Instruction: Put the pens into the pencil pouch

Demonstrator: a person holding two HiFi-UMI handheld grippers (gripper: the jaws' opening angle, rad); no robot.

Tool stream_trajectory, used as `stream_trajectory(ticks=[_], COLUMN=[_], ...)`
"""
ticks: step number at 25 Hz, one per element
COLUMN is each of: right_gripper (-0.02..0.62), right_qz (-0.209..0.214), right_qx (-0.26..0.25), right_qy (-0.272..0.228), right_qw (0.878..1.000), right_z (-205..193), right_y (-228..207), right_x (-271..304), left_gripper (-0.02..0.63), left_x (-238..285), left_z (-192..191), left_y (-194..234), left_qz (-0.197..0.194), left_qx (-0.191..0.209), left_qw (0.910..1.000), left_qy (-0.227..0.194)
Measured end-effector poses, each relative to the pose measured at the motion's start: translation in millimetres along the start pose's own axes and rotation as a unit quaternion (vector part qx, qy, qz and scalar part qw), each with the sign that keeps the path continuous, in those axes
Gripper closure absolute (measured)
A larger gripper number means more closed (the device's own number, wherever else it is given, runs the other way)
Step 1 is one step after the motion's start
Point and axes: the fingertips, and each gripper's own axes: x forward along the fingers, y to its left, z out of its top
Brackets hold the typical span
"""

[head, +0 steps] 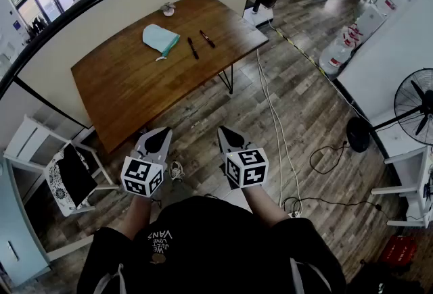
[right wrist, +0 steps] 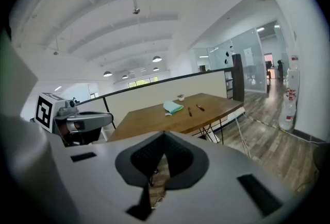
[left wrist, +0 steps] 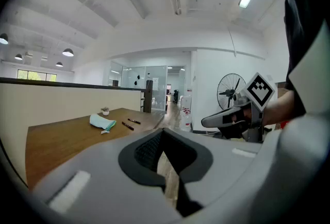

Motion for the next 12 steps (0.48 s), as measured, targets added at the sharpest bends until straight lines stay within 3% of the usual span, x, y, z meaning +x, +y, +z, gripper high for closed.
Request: stream_trajectory(ticks=[7, 8, 10, 12], right_gripper=[0.583, 0.571, 0.465, 0.451], right_qz=[0.001, -0.001, -0.004, -0.007], right_qx=[0.023, 0.029, 0.035, 0.036], right_qy=[-0.018, -0.017, -0.009, -0.001], right_qw=[1.0, 0.999, 0.999, 0.999], right_z=[11.7, 13.0, 14.0, 15.4], right_y=[1.8, 0.8, -0.8, -2.0], right_x=[20.1, 25.6, 37.4, 49.1], left_gripper=[0.594, 0.579, 0.465, 0.439], left_x=[7.3, 9.9, 15.7, 21.6], left_z=[2.7, 3.3, 3.9, 2.9], left_y=[22.8, 27.5, 38.6, 49.9], left_qz=[0.0, -0.001, -0.001, -0.003], left_qx=[-0.01, -0.014, -0.026, -0.031], left_qw=[0.9999, 0.9998, 0.9995, 0.9995], left_qy=[-0.011, -0.014, -0.016, -0.01])
